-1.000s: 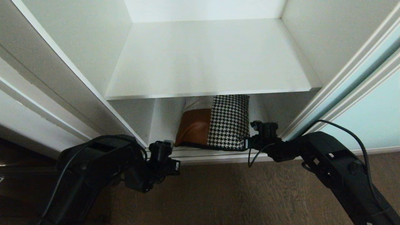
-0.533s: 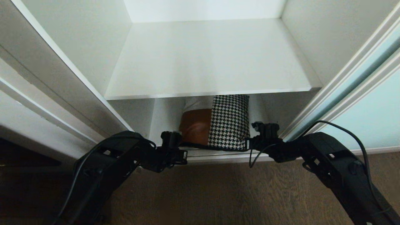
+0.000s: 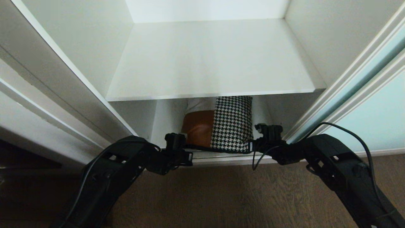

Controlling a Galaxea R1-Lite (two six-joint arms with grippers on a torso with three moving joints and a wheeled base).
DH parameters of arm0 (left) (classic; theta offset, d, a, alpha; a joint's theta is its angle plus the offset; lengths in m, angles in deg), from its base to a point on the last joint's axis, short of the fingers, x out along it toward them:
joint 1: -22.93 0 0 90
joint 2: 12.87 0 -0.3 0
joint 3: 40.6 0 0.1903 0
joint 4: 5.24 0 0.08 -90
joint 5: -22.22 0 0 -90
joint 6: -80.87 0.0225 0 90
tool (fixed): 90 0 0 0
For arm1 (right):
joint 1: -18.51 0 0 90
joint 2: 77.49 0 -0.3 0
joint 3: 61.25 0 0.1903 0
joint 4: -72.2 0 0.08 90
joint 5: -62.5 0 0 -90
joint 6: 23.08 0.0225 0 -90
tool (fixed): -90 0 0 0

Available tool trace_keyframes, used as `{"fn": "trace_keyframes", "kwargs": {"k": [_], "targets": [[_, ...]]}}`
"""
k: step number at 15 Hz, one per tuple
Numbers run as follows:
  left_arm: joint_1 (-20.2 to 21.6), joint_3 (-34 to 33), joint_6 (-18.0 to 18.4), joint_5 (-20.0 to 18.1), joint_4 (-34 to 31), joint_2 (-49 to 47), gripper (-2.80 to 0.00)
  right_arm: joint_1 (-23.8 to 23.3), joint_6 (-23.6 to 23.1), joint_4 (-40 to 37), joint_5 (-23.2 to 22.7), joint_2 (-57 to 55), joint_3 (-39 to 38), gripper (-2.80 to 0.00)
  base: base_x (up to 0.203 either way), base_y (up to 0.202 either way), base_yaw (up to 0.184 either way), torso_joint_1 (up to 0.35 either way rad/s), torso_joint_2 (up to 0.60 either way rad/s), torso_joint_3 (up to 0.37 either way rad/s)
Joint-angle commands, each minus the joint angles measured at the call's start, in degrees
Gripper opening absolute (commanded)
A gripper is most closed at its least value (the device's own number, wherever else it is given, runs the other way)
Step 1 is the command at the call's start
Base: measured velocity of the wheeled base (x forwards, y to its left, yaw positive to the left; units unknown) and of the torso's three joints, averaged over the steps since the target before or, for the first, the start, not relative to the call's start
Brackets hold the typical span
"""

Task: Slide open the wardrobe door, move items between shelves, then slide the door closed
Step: Place the pillow on the lower shelf

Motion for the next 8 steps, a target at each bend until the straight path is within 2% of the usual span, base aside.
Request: {"fn": "trace_keyframes", "kwargs": {"k": [1,3,8], "targets": [[0.0,3.0,0.0,0.0,-0.2,-1.5,-2.80,0.0,0.1,0.2,-0.1,0.3,0.0,-2.80,0.000,0.000,0.000,0.000,0.00,0.000],[0.0,6.3,-0.1,0.0,-1.3,-2.7,-2.80,0.0,0.2,0.3,-0.1,0.4,0.0,-2.80,0.000,0.000,0.000,0.000,0.00,0.000],[0.0,9.1,0.0,0.0,-3.8,-3.5,-2.80,-0.1,0.6,1.1,0.0,1.2,0.0,-2.80,0.000,0.000,0.000,0.000,0.00,0.000]]}}
